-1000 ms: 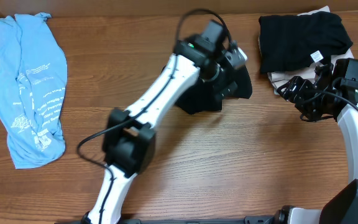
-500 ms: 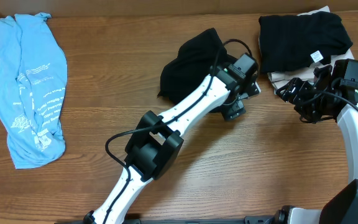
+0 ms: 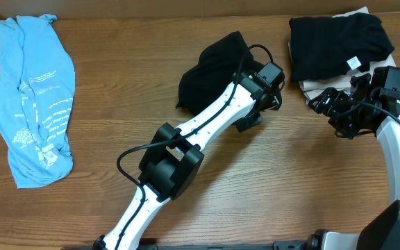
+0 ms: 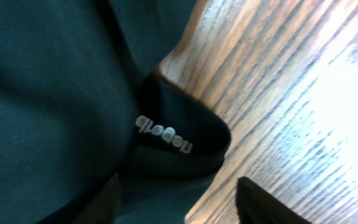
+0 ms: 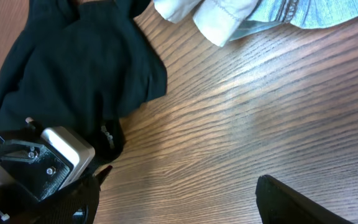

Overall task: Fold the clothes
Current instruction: 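Reach the left gripper to the black shirt and grasp its edge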

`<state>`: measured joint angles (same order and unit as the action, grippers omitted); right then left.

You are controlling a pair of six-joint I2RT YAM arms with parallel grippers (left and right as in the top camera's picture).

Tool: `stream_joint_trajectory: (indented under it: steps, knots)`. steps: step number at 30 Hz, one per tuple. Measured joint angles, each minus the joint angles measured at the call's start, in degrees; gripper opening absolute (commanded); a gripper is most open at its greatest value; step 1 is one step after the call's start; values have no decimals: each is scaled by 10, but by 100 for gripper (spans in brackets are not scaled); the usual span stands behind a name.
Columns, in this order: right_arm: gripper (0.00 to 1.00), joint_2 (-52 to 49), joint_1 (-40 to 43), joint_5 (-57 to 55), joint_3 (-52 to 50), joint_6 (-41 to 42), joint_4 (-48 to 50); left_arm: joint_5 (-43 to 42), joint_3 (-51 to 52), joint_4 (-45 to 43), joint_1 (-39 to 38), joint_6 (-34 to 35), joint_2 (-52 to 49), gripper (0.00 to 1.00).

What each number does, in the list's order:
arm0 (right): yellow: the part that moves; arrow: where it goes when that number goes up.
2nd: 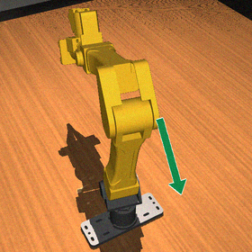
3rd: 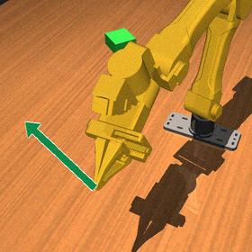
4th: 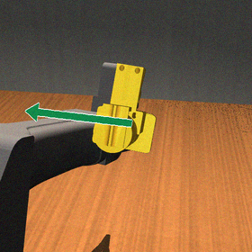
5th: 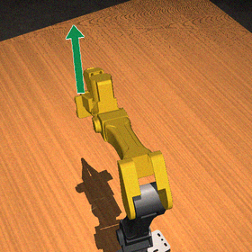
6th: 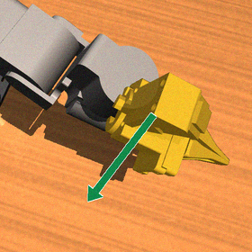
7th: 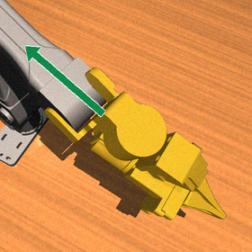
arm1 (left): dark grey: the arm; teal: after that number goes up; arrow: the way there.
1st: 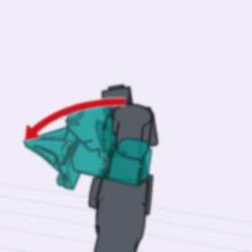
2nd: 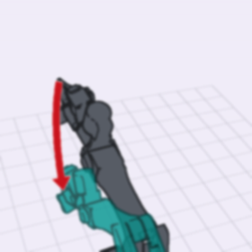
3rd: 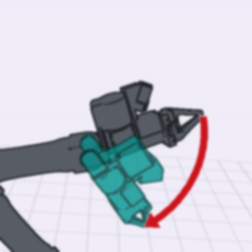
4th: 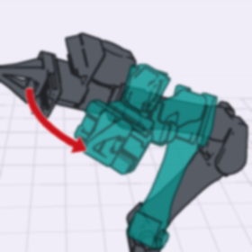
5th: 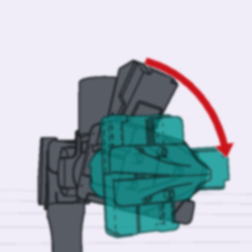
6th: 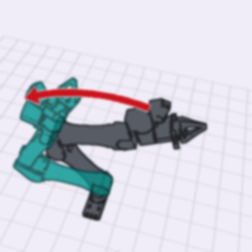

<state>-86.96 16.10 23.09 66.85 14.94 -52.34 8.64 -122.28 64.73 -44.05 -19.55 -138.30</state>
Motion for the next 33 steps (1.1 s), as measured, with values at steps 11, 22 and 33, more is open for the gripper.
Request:
stream_joint_trajectory:
  steps: [11,22,33]
  knots:
    - [85,0,0,0,0,-2,-2,-68,4,-7,0,1,0,53]
    - [85,0,0,-2,0,-12,-7,-54,17,-35,14,1,-7,48]
    - [84,0,0,-2,0,-15,-8,-14,20,-28,23,3,-26,4]
